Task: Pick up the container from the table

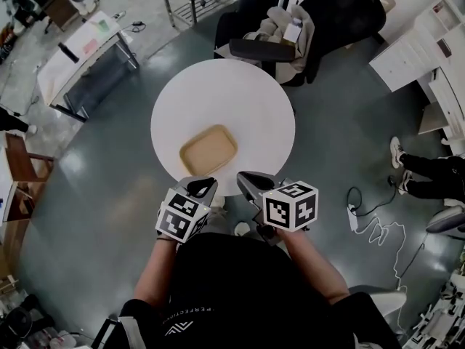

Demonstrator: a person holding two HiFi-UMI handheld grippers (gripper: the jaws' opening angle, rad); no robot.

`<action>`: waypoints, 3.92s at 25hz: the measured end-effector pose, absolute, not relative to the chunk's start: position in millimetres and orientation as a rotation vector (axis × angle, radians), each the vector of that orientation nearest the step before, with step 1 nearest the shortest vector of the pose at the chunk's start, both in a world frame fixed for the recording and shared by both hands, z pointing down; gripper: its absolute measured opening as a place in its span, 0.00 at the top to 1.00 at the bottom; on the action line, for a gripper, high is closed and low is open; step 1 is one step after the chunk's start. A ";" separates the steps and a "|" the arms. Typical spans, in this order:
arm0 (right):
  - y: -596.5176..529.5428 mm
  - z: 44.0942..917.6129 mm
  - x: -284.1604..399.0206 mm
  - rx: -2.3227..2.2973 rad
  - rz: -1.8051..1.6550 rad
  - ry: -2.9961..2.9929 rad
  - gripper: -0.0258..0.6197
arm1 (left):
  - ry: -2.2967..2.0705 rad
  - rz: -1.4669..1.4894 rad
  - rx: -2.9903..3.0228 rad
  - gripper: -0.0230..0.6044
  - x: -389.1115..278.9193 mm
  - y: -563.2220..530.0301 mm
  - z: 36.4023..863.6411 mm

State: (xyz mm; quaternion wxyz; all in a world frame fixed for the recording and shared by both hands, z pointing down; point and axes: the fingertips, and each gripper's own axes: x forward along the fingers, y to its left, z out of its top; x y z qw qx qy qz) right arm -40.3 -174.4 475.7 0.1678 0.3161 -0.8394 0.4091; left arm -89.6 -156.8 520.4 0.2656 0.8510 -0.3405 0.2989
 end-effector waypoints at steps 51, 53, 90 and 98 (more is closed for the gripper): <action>-203.8 524.9 -13.3 1.071 1.386 -2.212 0.96 | -0.610 1.412 2.221 0.92 -87.3 -205.7 592.3; -200.9 522.5 -14.4 1.059 1.373 -2.229 0.96 | -0.684 1.380 2.228 0.92 -91.3 -209.4 586.2; -118.9 447.7 -12.6 1.005 0.985 -2.552 0.96 | -1.314 0.575 2.290 0.92 -107.0 -112.5 442.0; -106.0 442.8 -9.2 1.019 0.918 -2.556 0.96 | -1.322 0.558 2.281 0.92 -106.0 -93.9 439.3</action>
